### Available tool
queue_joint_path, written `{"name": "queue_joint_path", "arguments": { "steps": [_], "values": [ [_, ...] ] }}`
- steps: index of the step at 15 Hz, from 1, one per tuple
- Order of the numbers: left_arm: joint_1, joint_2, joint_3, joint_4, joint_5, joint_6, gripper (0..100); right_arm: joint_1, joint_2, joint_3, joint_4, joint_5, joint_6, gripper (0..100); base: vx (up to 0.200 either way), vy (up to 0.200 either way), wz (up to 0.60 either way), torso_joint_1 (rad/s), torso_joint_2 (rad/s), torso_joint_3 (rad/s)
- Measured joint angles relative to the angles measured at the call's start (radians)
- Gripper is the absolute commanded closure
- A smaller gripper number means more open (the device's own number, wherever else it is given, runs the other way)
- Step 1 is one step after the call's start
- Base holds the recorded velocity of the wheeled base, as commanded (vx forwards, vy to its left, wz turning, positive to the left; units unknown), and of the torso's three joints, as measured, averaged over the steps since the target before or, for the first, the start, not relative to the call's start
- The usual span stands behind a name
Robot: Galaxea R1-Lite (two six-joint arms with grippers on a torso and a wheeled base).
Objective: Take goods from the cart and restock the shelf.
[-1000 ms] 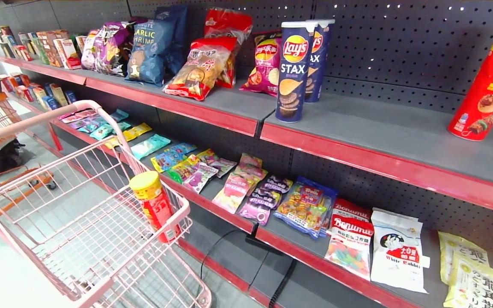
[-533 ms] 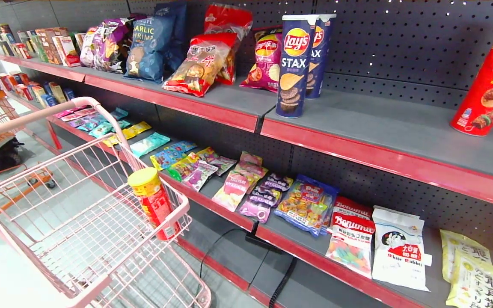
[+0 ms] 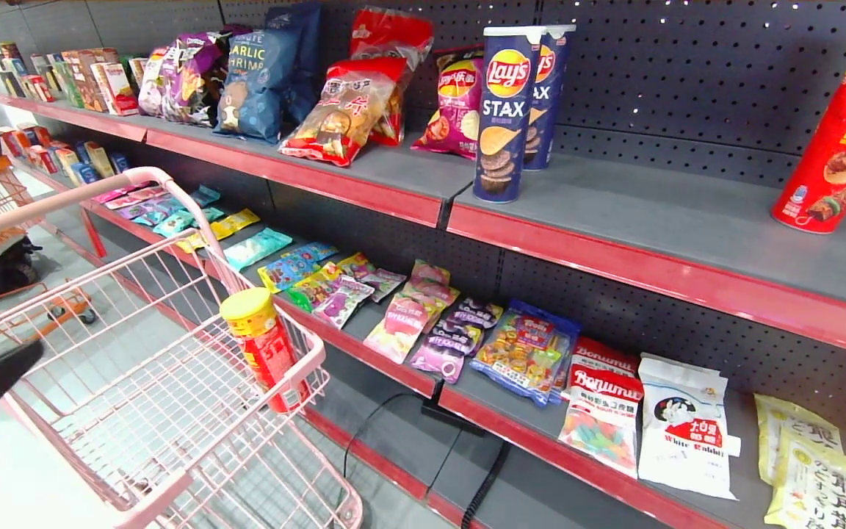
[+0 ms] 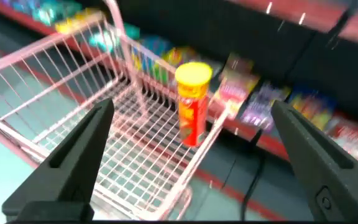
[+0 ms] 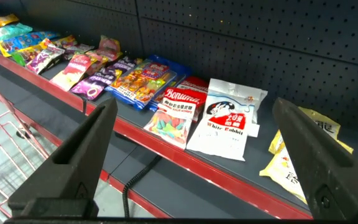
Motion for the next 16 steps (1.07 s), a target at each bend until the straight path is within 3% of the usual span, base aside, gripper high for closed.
{"name": "queue_joint_path", "arguments": {
  "steps": [4, 6, 9, 14, 16],
  "values": [
    [0.115, 0.484, -0.056, -0.168, -0.241, 0.249, 0, 0.0, 0.0, 0.0, 0.0, 0.0, 0.0, 0, 0.0, 0.0, 0.0, 0.0, 0.0, 0.0],
    [0.146, 0.657, -0.056, -0.278, -0.322, 0.322, 0, 0.0, 0.0, 0.0, 0.0, 0.0, 0.0, 0, 0.0, 0.0, 0.0, 0.0, 0.0, 0.0],
    [0.158, 0.843, -0.037, -0.434, -0.371, 0.348, 0, 0.0, 0.0, 0.0, 0.0, 0.0, -0.001, 0, 0.0, 0.0, 0.0, 0.0, 0.0, 0.0],
    [0.086, 1.004, -0.04, -0.534, -0.377, 0.348, 0, 0.0, 0.0, 0.0, 0.0, 0.0, -0.002, 0, 0.0, 0.0, 0.0, 0.0, 0.0, 0.0],
    [0.066, 1.062, -0.051, -0.625, -0.379, 0.344, 0, 0.0, 0.0, 0.0, 0.0, 0.0, -0.001, 0, 0.0, 0.0, 0.0, 0.0, 0.0, 0.0]
  ]
}}
